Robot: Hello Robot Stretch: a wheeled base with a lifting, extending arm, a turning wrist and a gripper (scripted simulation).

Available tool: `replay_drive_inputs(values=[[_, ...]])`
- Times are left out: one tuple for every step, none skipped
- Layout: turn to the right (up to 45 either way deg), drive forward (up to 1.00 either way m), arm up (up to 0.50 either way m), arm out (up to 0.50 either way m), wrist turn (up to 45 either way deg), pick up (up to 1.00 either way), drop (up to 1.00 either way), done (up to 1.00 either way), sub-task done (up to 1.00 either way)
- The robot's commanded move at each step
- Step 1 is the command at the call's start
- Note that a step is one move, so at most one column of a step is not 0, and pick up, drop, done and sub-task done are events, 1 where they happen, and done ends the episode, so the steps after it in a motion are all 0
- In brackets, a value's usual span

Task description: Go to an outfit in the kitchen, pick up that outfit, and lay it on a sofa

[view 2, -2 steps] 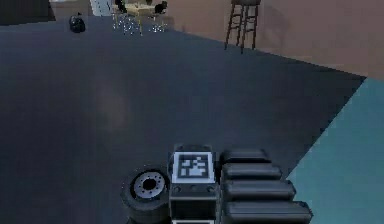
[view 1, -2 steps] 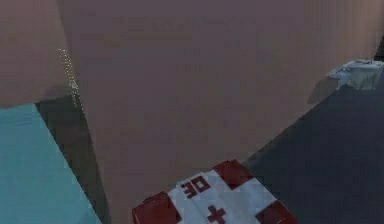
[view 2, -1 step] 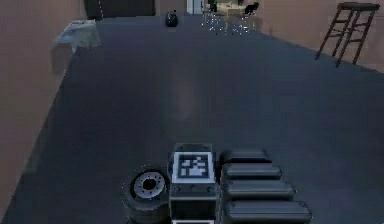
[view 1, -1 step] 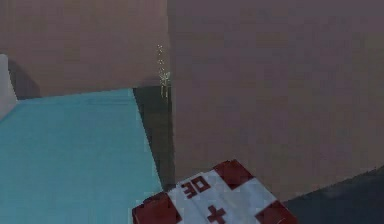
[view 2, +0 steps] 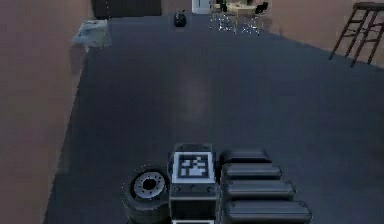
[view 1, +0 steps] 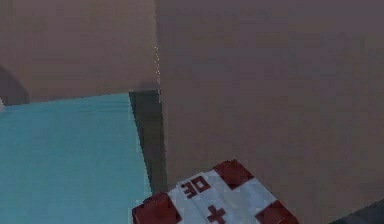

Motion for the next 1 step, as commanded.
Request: replay_drive_inputs(values=[[-45.0,0.0,0.0,0.0,0.0,0.0,0.0,0.0,0.0]])
